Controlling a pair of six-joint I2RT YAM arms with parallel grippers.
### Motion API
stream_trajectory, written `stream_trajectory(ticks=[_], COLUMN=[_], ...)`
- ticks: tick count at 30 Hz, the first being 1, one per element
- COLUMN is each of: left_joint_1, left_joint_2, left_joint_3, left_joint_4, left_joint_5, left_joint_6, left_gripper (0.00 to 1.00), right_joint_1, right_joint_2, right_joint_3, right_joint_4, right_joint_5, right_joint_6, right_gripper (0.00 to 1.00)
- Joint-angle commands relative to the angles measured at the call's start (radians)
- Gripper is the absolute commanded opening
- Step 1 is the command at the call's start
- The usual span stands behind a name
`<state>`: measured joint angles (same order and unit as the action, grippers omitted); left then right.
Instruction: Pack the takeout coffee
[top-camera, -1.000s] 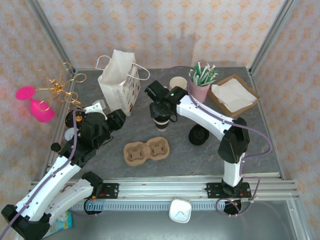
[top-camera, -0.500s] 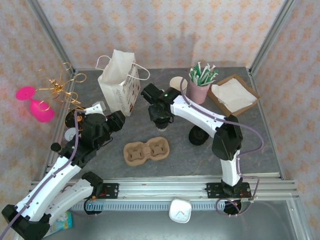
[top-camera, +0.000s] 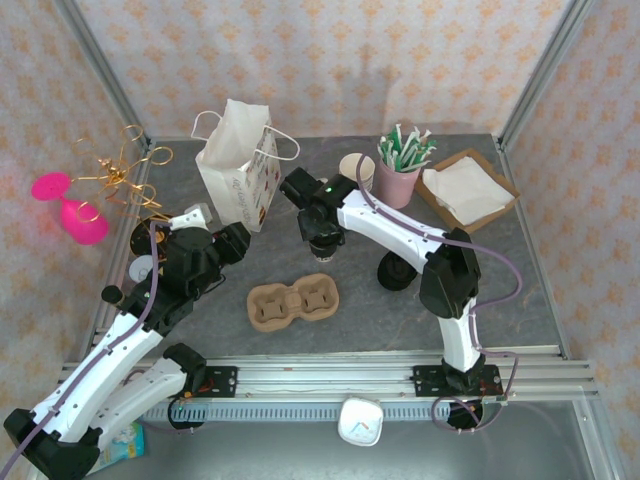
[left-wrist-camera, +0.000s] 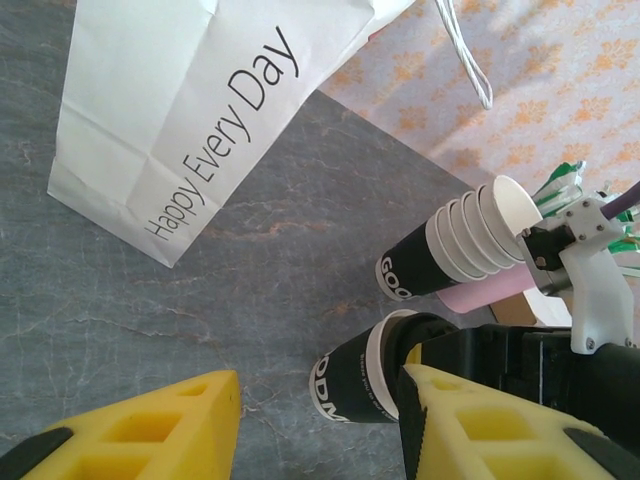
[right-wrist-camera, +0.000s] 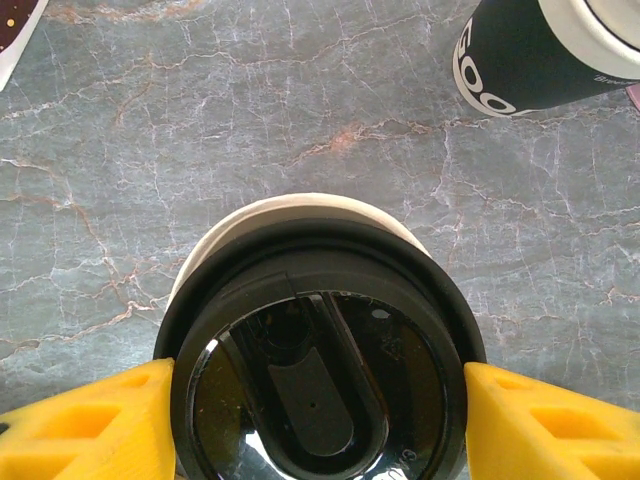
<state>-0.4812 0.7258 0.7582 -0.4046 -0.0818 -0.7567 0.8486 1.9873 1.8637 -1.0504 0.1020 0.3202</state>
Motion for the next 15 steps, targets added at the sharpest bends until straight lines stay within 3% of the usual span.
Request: stream_trajectory(ticks=[1, 15], left_joint_1=[0.009, 0.009], left_joint_2=[-0.014, -0.014], left_joint_3=[-0.004, -0.008], left_joint_4=[-0.016, -0.019], left_joint_5=[-0.03, -0.044], left_joint_6=[0.028, 0.03], left_gripper=[0.46, 0.47], right_joint_1=[0.007, -0.015], right_joint_2=[0.011, 0.008], right_joint_3=[0.009, -0.041], right_joint_4=[-0.004, 0.03], right_joint_5=[0.026, -0.038], right_joint_6=[-0.009, 0.005], right_gripper=[0.66, 0.67])
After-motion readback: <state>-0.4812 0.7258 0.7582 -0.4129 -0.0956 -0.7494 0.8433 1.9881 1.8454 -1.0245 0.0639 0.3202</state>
